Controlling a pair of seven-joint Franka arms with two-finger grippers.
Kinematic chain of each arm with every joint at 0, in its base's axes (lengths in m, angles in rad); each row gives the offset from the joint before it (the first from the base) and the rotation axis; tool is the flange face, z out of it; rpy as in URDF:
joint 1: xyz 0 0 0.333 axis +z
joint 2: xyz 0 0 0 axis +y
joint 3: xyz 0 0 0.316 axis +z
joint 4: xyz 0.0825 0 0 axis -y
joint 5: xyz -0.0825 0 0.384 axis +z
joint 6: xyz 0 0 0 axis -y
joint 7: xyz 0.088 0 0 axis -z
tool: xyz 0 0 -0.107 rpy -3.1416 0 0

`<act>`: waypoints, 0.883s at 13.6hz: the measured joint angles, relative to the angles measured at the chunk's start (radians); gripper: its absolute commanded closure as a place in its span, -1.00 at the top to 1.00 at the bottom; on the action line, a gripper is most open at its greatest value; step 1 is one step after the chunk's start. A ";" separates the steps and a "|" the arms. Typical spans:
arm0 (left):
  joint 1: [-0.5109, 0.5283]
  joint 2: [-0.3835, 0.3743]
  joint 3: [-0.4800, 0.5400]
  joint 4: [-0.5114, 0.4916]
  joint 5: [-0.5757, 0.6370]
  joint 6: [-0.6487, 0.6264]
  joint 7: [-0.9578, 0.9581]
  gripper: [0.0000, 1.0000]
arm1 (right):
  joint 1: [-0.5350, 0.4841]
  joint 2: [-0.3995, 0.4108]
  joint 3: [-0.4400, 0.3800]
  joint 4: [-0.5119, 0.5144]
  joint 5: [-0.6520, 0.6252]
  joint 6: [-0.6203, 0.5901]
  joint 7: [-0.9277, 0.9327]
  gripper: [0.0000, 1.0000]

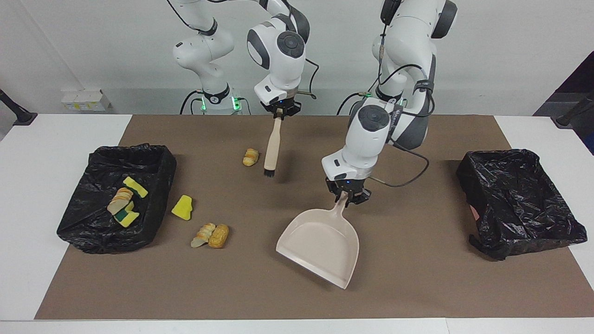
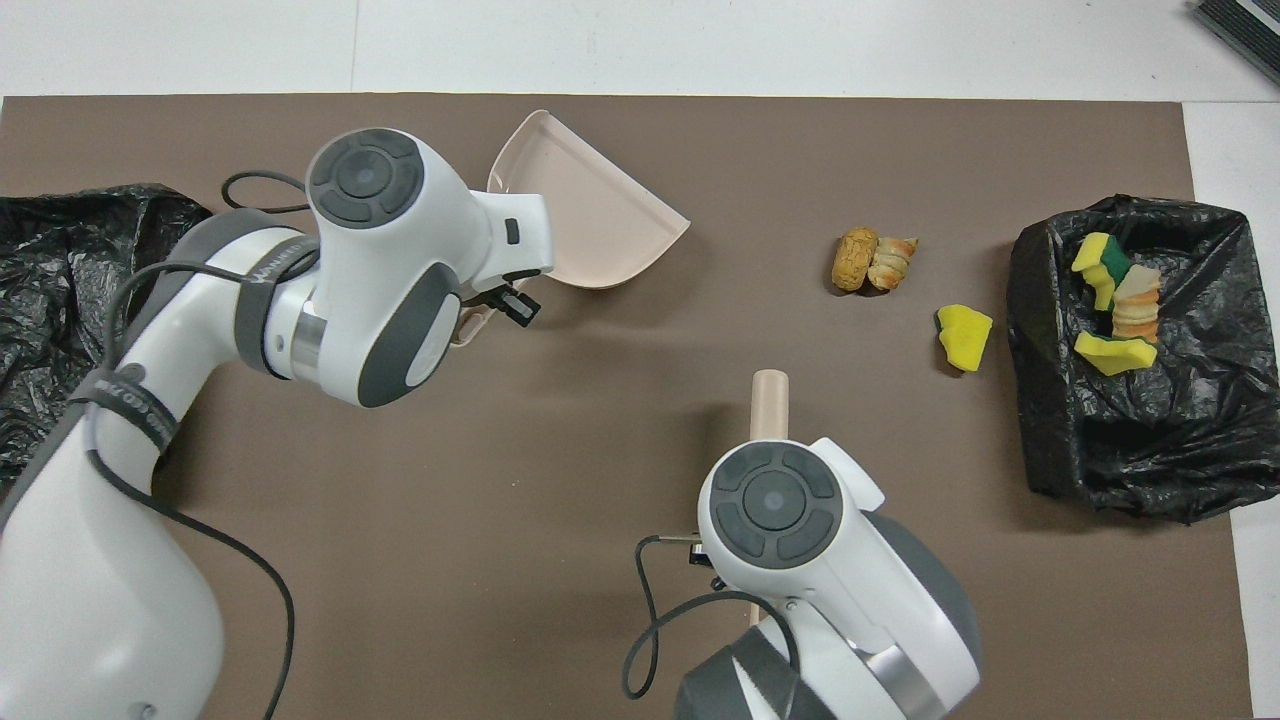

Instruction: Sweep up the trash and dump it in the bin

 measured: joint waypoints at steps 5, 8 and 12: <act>0.047 -0.076 0.006 -0.070 0.016 -0.160 0.384 -1.00 | -0.109 0.030 -0.001 0.016 -0.163 -0.007 -0.128 -1.00; 0.049 -0.143 0.000 -0.210 0.062 -0.120 0.445 -1.00 | -0.181 0.037 -0.001 0.016 -0.219 -0.079 -0.140 -1.00; 0.048 -0.244 -0.006 -0.409 0.097 -0.007 0.479 -1.00 | -0.261 0.037 -0.001 -0.006 -0.245 -0.118 -0.140 -1.00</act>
